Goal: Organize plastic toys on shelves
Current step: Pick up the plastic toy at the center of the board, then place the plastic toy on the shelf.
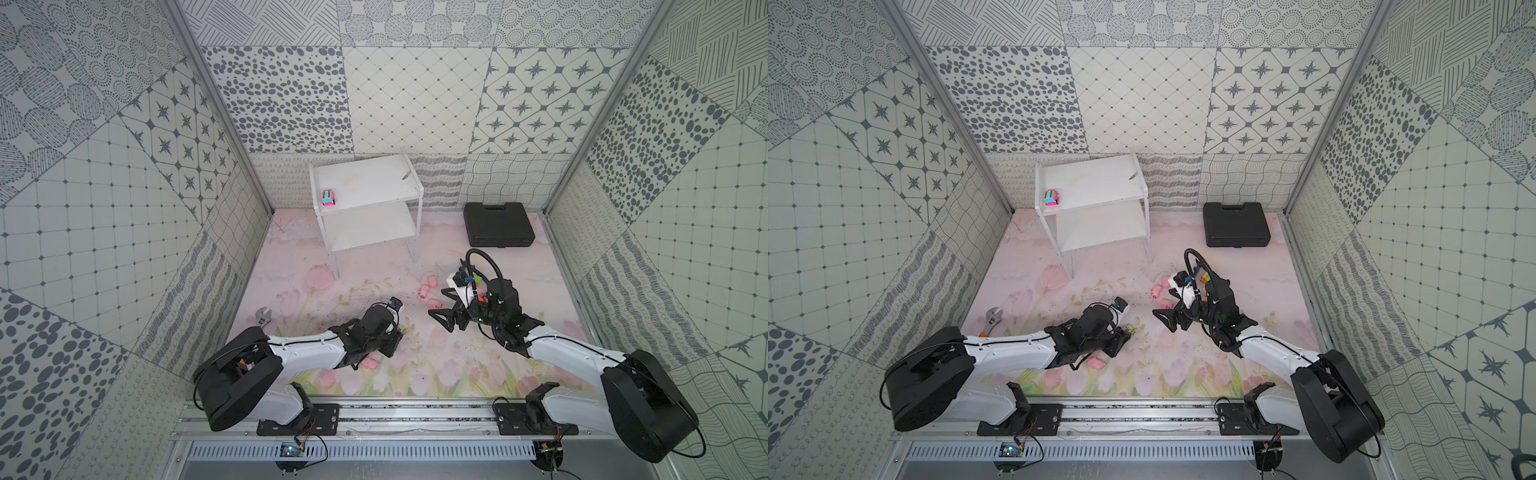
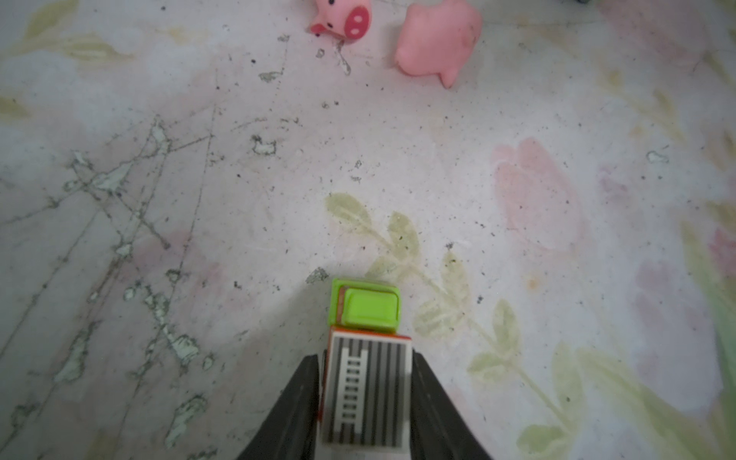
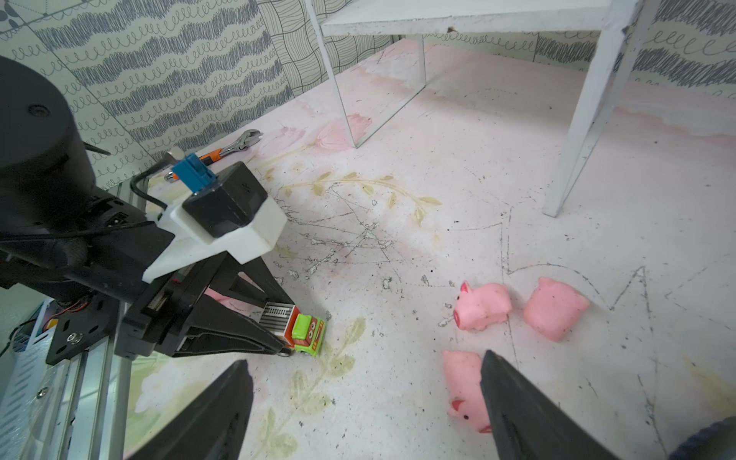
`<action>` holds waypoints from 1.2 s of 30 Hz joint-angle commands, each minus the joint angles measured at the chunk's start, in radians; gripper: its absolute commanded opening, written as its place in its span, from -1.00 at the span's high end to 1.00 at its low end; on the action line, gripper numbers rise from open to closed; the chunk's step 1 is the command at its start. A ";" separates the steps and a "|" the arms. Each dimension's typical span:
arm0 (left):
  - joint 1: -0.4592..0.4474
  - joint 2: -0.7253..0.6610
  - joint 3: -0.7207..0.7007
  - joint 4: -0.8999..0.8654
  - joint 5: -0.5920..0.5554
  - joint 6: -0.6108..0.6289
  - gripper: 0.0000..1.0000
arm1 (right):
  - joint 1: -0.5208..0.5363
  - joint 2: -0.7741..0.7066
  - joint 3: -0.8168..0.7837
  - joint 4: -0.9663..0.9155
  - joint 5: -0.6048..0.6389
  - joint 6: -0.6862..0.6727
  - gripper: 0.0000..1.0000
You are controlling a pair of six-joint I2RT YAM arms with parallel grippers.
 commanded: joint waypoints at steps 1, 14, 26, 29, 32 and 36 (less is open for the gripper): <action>-0.004 0.005 0.014 -0.017 -0.003 0.044 0.27 | -0.004 -0.032 -0.019 0.054 0.012 0.013 -0.85; -0.004 -0.104 0.083 -0.181 0.024 -0.002 0.79 | -0.019 -0.091 -0.023 0.052 0.060 0.069 -0.84; 0.108 -0.232 0.657 -0.769 -0.006 -0.144 0.78 | -0.160 -0.193 -0.006 0.090 0.127 0.498 -0.87; 0.172 -0.144 0.942 -0.982 0.010 -0.152 0.78 | -0.173 -0.192 -0.003 0.119 0.131 0.516 -0.87; 0.210 -0.018 1.245 -1.196 -0.018 -0.128 0.77 | -0.181 -0.178 -0.002 0.141 0.121 0.519 -0.87; 0.295 0.194 1.678 -1.506 -0.041 -0.137 0.77 | -0.187 -0.165 -0.012 0.188 0.109 0.519 -0.87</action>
